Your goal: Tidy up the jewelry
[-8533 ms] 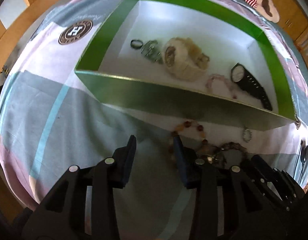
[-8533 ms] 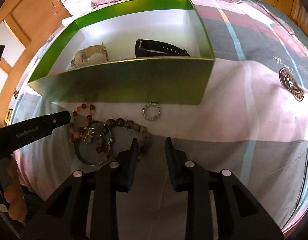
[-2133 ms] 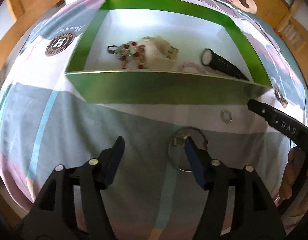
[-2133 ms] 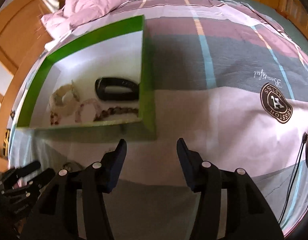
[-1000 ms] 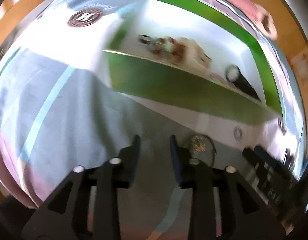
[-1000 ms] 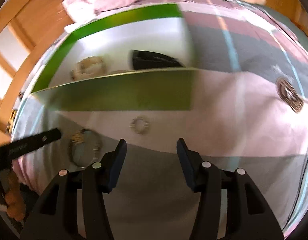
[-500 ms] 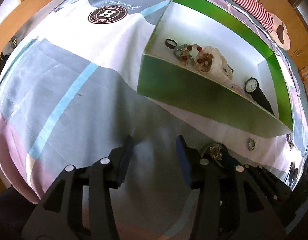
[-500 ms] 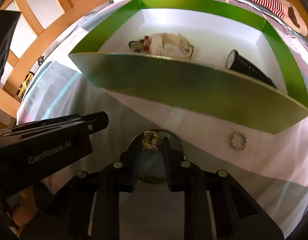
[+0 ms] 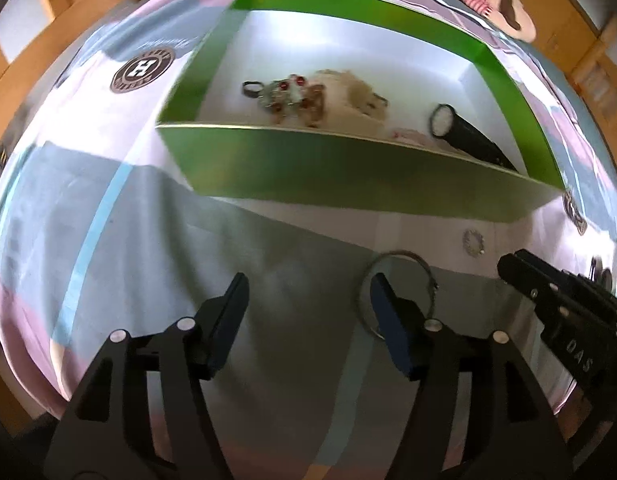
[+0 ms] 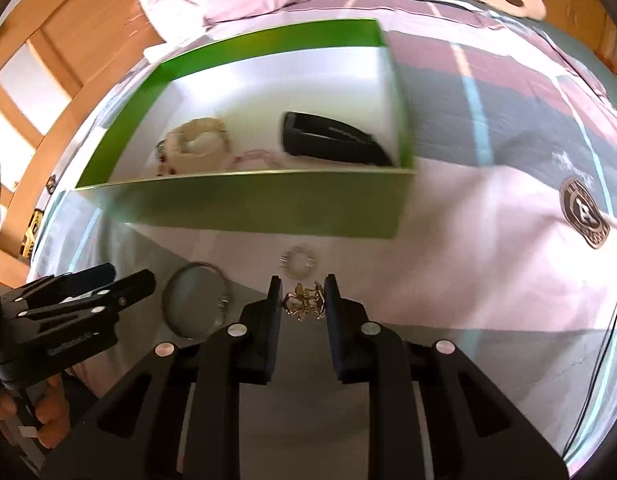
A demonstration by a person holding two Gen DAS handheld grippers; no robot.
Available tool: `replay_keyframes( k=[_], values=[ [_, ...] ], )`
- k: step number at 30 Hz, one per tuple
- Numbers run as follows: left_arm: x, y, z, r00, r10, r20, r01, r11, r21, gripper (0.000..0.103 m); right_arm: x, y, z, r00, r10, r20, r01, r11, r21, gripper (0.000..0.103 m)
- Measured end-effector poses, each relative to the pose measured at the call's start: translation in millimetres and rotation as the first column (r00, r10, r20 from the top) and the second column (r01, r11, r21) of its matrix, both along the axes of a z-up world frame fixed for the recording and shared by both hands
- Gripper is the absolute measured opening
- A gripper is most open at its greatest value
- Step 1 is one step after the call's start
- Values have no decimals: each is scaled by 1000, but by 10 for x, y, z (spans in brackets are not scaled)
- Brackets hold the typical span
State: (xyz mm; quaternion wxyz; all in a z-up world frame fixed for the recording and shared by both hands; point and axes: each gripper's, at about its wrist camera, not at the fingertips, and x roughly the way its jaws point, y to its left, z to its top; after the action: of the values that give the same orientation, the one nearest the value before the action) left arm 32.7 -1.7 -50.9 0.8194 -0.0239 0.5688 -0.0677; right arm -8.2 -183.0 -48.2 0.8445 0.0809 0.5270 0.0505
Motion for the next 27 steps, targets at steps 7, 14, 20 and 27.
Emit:
replay_keyframes(
  k=[7, 14, 20, 27],
  values=[
    [-73, -402, -35, 988, -151, 20, 150, 986, 69, 71, 80, 88, -147, 1000, 4, 6, -4, 1000, -6, 22],
    [-111, -665, -182, 975, -224, -8, 222, 959, 177, 73, 187, 193, -226, 999, 22, 29, -21, 998, -57, 29],
    [-92, -611, -145, 981, -192, 1, 190, 970, 149, 76, 212, 294, -270, 997, 56, 57, -50, 994, -96, 49],
    [-88, -593, -174, 982, -187, -8, 186, 969, 165, 76, 184, 237, -250, 994, 89, 59, -84, 993, -85, 25]
  ],
)
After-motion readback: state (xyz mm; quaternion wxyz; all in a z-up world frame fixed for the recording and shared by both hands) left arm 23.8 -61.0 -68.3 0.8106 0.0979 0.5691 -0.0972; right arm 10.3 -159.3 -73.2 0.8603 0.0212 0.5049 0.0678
